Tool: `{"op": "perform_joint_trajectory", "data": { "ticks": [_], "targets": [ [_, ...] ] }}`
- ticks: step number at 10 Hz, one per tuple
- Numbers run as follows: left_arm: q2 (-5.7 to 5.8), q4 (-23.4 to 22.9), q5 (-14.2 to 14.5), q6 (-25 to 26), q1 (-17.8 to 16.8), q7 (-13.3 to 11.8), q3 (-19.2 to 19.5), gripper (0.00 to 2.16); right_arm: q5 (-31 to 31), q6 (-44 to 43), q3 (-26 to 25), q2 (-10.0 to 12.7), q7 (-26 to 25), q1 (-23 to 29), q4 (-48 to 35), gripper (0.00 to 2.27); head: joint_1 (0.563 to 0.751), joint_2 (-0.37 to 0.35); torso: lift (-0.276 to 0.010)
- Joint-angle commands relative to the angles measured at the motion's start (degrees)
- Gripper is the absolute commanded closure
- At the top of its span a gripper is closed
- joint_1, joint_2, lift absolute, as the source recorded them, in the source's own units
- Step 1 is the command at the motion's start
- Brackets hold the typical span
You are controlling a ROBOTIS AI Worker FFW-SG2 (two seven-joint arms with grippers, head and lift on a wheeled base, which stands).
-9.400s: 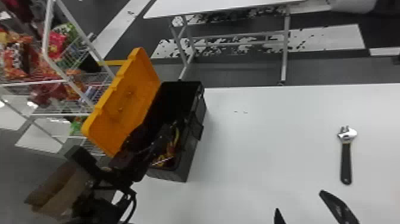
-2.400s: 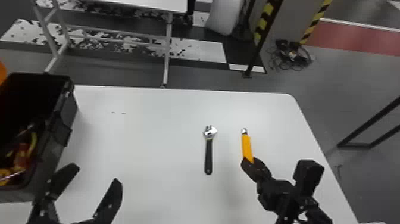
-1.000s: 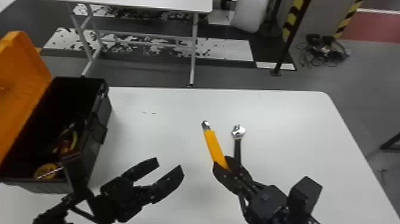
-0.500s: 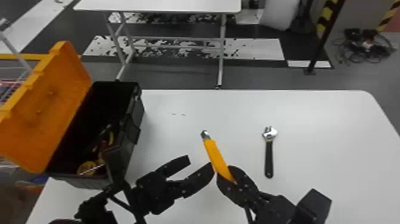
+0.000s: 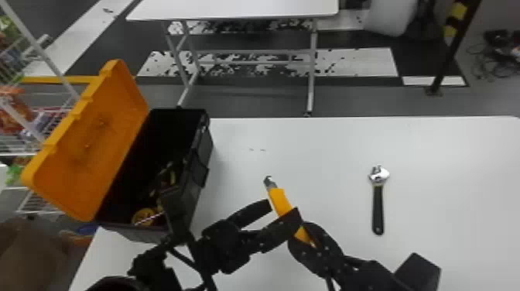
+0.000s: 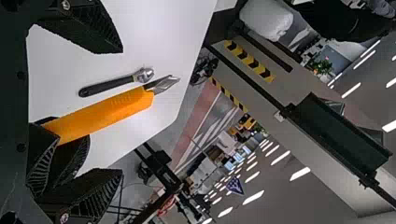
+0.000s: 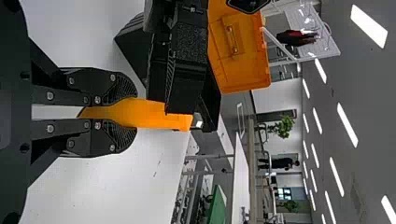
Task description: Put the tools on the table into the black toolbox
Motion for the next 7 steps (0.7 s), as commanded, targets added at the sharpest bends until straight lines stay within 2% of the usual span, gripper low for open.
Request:
{"op": "perform_joint_trajectory", "data": {
  "ticks": [1, 3, 4, 5, 6, 7],
  "targets": [
    [0.02, 0.0, -0.1, 0.2, 0.0, -0.3, 0.0, 0.14, 0.2, 0.2, 0.7, 0.0, 0.0, -0.2, 0.0, 2.07, 0.695, 0.173, -0.075],
    [0.02, 0.1, -0.4, 0.2, -0.1, -1.6, 0.1, 0.37, 0.3, 1.4, 1.1, 0.0, 0.1, -0.5, -0.2, 2.07, 0.695, 0.183, -0.075],
    [0.02, 0.1, -0.4, 0.2, -0.3, -2.2, 0.7, 0.64, 0.4, 1.6, 1.2, 0.0, 0.1, -0.5, -0.2, 2.07, 0.695, 0.185, -0.075],
    [0.02, 0.4, -0.2, 0.4, -0.3, -3.0, 1.1, 0.96, 0.4, 1.9, 1.4, 0.0, 0.0, -0.6, -0.2, 2.07, 0.695, 0.189, -0.075],
    [-0.06, 0.5, -0.1, 0.2, -0.4, -3.7, 1.3, 1.4, 0.4, 2.6, 1.5, 0.0, 0.0, -0.5, -0.5, 2.07, 0.695, 0.193, -0.075],
    [-0.06, 0.7, -0.2, 0.4, -0.4, -4.4, 1.8, 1.94, 0.4, 3.2, 1.6, 0.0, 0.0, -0.5, -0.9, 2.07, 0.695, 0.199, -0.075]
  ]
}}
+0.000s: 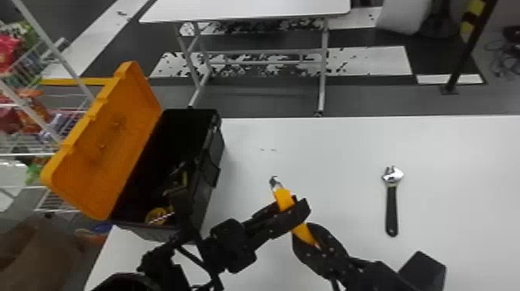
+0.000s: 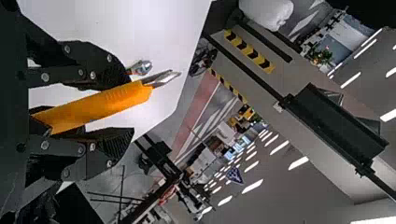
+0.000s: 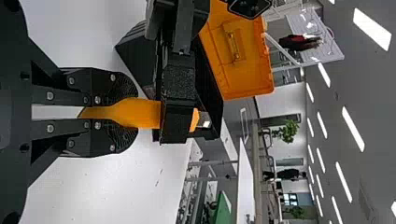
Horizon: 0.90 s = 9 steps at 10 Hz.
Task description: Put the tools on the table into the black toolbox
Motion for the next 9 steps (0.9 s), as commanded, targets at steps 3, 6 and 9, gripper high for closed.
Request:
{"op": "perform_joint_trajectory", "data": {
  "ticks": [3, 6, 9],
  "targets": [
    [-0.01, 0.0, 0.0, 0.2, 0.0, -1.5, 1.4, 2.13, 0.0, 0.3, 0.4, 0.1, -1.8, 0.2, -0.6, 1.86, 0.695, 0.21, -0.075],
    [-0.18, -0.2, 0.1, 0.2, 0.1, -1.9, 2.3, 2.13, -1.0, -0.6, 0.4, 0.1, -5.6, 0.6, -0.5, 0.07, 0.695, 0.207, -0.075],
    [-0.71, -0.6, 1.6, 0.2, 0.9, -2.1, 4.5, 2.13, -2.4, -2.8, -0.5, 0.1, -5.9, 1.5, -0.6, 0.04, 0.695, 0.202, -0.075]
  ]
}}
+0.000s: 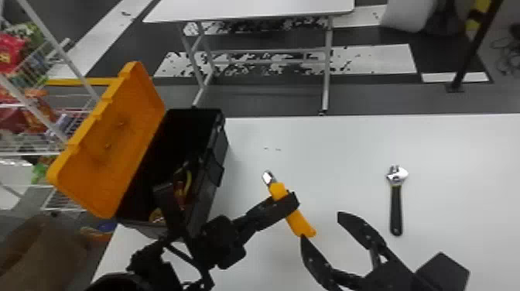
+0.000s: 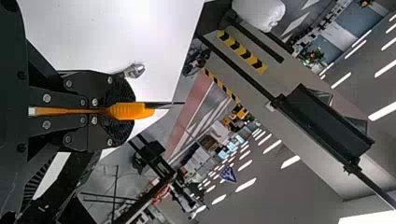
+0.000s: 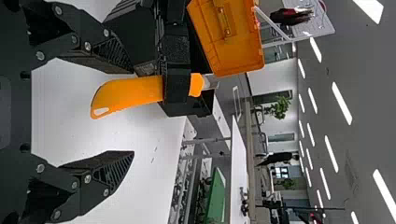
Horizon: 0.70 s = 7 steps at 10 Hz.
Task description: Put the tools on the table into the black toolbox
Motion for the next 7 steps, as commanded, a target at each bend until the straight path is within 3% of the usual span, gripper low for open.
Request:
{"op": "perform_joint_trajectory", "data": {
  "ticks": [1, 4, 6, 7],
  "targets": [
    [-0.57, -0.4, 1.3, 0.0, 0.4, 0.0, 2.2, 2.13, -1.2, -1.6, -0.9, 0.0, 0.0, 0.7, 0.0, 0.05, 0.695, 0.209, -0.075],
    [-1.28, -1.7, 5.1, 0.0, 0.7, 0.1, 10.2, 2.13, -4.3, -4.6, -5.3, 0.0, 0.1, 2.8, 0.7, 0.07, 0.695, 0.234, -0.075],
    [-2.33, -2.4, 5.6, -1.8, 0.7, 0.4, 16.0, 2.13, -5.7, -5.5, -7.7, 0.0, 0.2, 3.6, 1.1, 0.07, 0.695, 0.253, -0.075],
    [-2.77, -2.4, 5.6, -4.9, 0.6, 0.9, 18.2, 2.13, -5.9, -5.8, -8.4, 0.0, 0.3, 3.9, 1.4, 0.07, 0.695, 0.271, -0.075]
  ]
}}
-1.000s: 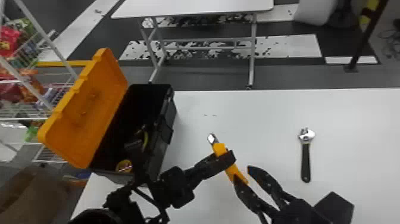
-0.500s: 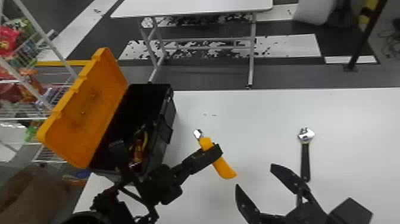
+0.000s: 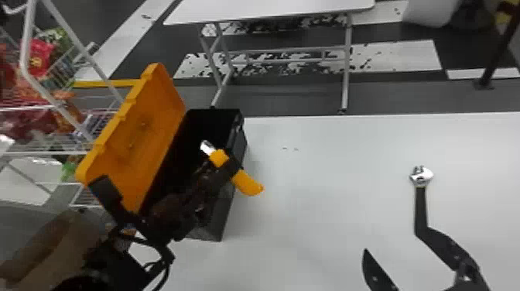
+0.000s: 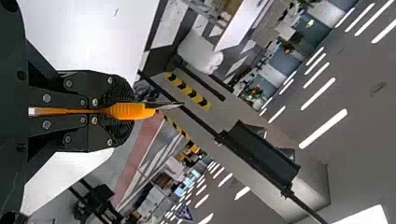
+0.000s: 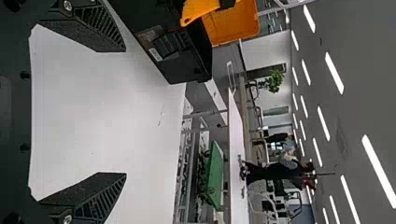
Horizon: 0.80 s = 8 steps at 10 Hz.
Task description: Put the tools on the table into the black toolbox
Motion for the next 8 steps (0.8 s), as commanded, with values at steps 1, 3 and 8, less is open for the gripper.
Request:
{"op": "perform_joint_trajectory", "data": {
  "ticks": [1, 3, 8],
  "targets": [
    [-0.59, 0.2, -0.3, -4.5, 0.0, 0.3, 3.0, 2.14, -0.6, -0.6, -0.9, 0.0, 0.0, 0.3, 0.5, 0.07, 0.695, 0.3, -0.075],
    [-2.61, 0.3, -3.5, -7.8, 0.1, 1.5, 5.8, 2.14, -0.8, -2.7, -1.5, 0.0, -0.1, 0.8, 1.3, 0.08, 0.695, 0.35, -0.075],
    [-3.66, 6.2, -13.1, -19.9, 0.2, 3.8, 4.7, 1.98, -1.3, -5.0, -2.3, 0.1, -0.1, 1.1, 3.3, 0.08, 0.695, 0.35, -0.075]
  ]
}}
